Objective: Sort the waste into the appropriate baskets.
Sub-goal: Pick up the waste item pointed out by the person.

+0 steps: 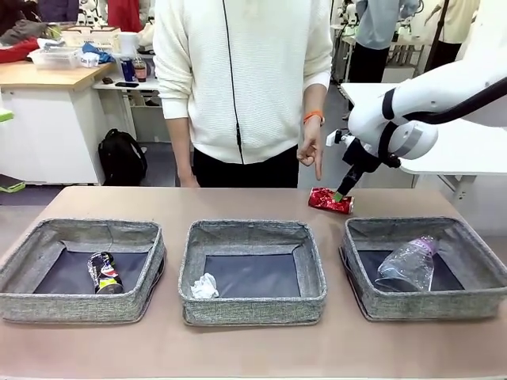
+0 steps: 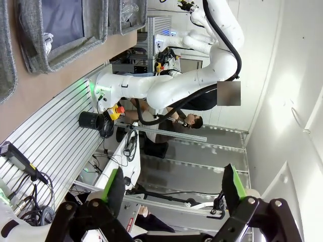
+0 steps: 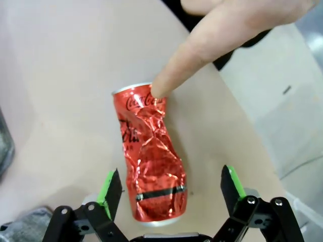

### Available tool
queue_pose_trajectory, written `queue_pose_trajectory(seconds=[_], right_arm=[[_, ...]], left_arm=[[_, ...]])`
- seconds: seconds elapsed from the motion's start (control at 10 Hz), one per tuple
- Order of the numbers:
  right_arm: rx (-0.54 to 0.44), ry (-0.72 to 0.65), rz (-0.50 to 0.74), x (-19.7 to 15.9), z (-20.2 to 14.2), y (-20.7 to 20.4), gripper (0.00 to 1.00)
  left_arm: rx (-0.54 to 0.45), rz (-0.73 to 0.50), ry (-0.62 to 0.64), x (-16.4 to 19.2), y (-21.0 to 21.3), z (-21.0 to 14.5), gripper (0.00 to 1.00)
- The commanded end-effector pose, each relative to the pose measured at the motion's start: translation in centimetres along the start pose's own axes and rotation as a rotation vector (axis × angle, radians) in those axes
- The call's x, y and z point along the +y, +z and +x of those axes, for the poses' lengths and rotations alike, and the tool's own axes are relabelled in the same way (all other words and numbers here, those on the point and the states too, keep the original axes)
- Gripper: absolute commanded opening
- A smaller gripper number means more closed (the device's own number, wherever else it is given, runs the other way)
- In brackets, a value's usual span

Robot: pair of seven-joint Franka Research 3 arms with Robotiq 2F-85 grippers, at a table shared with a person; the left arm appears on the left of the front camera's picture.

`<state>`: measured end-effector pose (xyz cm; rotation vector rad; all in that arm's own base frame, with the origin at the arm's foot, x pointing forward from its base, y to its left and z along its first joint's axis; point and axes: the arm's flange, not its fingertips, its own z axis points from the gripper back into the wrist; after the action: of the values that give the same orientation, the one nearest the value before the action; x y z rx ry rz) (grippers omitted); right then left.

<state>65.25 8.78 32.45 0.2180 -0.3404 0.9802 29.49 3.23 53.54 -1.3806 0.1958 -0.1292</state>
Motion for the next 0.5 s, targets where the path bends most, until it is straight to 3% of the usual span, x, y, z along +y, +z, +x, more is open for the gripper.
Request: queue_pose_trajectory(seconds=[0.0,0.4], right_arm=[[-0.051,0.024,0.06,-0.6,-0.3,-1.0,1.0],[-0.044,0.008,0.137,-0.2,0.0,-3.5,1.0]], left_arm=[[-0.011,-0.003,-0.019,0.0,-0.2,-0.1,1.0],[-0.011,-0.003,-0.019,0.0,-0.2,-0.1,1.0]])
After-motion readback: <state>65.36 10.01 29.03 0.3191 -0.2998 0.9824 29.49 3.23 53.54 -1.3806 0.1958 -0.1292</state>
